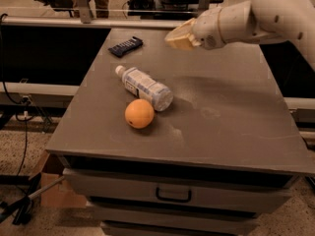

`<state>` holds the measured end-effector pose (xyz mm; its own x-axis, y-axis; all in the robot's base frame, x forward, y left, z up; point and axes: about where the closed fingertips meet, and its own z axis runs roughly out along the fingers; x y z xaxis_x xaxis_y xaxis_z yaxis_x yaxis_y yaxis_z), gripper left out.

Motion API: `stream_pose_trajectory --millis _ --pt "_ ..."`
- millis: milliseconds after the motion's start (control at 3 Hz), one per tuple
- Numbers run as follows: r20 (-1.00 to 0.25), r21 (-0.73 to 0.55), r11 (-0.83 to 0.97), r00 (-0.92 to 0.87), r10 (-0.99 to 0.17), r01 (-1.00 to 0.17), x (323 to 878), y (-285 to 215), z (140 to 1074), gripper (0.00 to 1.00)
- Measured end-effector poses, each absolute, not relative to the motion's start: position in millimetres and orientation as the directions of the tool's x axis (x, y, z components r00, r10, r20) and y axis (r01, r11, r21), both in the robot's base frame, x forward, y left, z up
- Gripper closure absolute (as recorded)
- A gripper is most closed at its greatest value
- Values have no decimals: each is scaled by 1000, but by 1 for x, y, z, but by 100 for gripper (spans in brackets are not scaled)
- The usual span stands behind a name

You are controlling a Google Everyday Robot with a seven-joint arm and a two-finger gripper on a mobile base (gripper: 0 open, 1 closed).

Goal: Move blue plastic bottle near orange

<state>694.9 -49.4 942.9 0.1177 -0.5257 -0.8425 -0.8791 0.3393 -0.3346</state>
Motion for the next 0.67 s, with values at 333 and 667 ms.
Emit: stream_pose_trajectory --millis 333,667 --pt "-860 -379 513 89 -502 -770 722 -108 972 100" --pt "-865 -390 555 87 -494 -735 731 -120 980 80"
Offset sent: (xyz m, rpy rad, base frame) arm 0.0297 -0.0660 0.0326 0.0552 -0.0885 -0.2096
